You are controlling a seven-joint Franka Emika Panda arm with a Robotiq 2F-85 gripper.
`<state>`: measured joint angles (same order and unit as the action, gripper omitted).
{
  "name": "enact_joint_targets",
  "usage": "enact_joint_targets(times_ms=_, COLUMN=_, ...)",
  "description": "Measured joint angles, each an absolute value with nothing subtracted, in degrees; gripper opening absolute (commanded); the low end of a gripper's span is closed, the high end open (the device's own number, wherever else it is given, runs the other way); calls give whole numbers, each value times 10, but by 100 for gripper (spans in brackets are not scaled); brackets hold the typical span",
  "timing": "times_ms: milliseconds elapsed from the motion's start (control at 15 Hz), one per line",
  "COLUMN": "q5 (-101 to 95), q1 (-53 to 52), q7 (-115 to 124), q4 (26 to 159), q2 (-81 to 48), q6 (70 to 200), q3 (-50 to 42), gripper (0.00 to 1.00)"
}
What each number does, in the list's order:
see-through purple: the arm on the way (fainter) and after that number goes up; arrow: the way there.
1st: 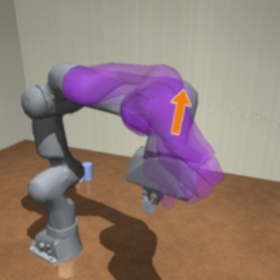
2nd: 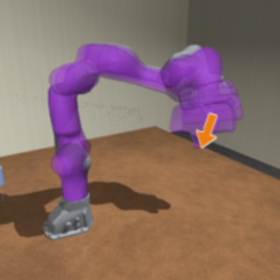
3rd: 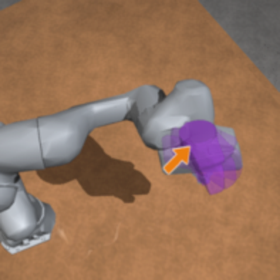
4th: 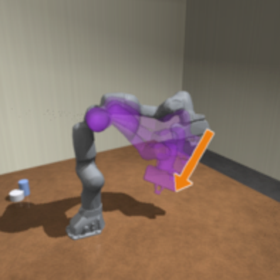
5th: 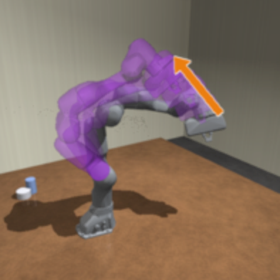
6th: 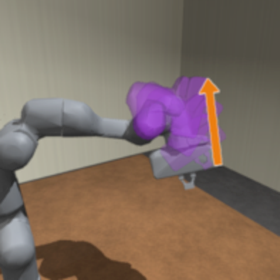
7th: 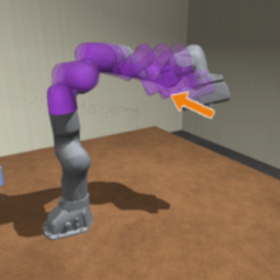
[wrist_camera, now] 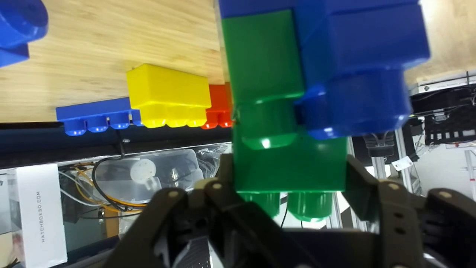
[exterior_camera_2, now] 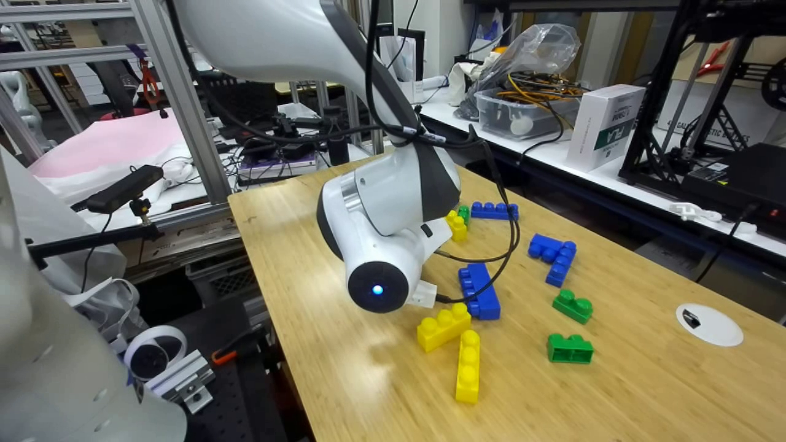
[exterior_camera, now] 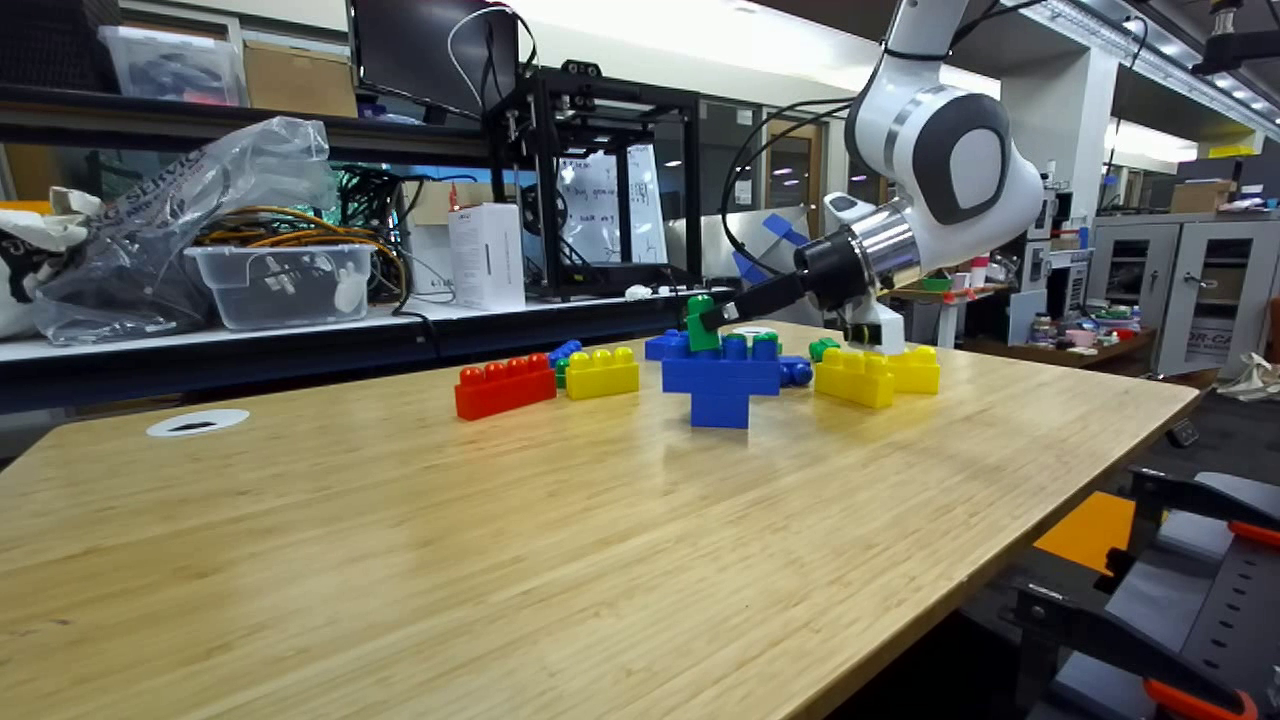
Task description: Take the green legos near the yellow legos and put them on the blue legos next to it
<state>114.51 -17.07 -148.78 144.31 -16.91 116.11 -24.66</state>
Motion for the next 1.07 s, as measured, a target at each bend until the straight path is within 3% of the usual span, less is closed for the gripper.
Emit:
enact_joint_targets(times_ms=400, q5=1207, q1=-323, q7=-1488, q4=1431, q2=-240, q6=1062, q3=-400, gripper=45)
enact_joint_targets(times_ms=800, q5=1353, q1=-491, q7=-1490, q4=1456, q2=-380, q6=882, q3=-539, gripper=45)
enact_joint_targets(times_ms=867, q5=1381, q1=-509, q7=-1492, q4=1464, q2=-404, q6=850, q3=-549, gripper=93)
enact_joint_targets(times_ms=1067, q5=1421, q1=-546, q7=-1492, q4=1493, q2=-452, q6=793, q3=-560, gripper=100)
